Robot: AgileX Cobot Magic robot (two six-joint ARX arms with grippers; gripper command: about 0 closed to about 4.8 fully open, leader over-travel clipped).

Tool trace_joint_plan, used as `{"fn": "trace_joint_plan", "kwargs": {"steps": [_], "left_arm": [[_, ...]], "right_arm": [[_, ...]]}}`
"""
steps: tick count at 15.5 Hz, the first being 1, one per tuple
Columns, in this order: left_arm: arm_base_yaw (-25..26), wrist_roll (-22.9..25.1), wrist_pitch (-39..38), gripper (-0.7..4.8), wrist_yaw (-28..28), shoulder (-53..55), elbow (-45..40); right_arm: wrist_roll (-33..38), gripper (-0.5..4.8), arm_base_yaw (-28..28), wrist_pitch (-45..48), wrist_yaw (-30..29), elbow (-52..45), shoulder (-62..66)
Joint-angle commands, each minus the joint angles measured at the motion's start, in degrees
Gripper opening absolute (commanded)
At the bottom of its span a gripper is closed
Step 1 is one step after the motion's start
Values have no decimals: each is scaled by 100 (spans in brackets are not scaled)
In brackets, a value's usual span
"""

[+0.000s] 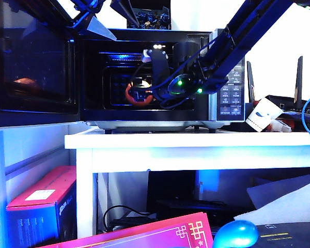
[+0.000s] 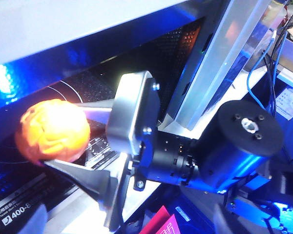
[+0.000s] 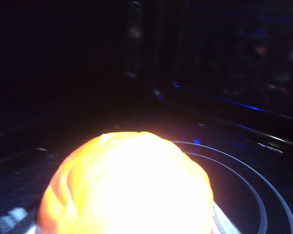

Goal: Open the microwave door, place the orange inside the microwave, then close the microwave door.

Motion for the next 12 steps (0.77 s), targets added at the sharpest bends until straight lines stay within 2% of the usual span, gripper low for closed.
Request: {"fn": "trace_joint_plan", "kwargs": {"steps": [1, 7, 12], "left_arm": [[31, 20, 55, 479, -85, -35, 11], [31, 17, 48, 479, -66, -35, 11], [31, 17, 24, 479, -66, -35, 11]], "right_arm": [[26, 198, 7, 142, 269, 245, 122], [28, 198, 4, -118, 463, 1158, 514], [28, 198, 2, -179, 680, 1202, 625]]}}
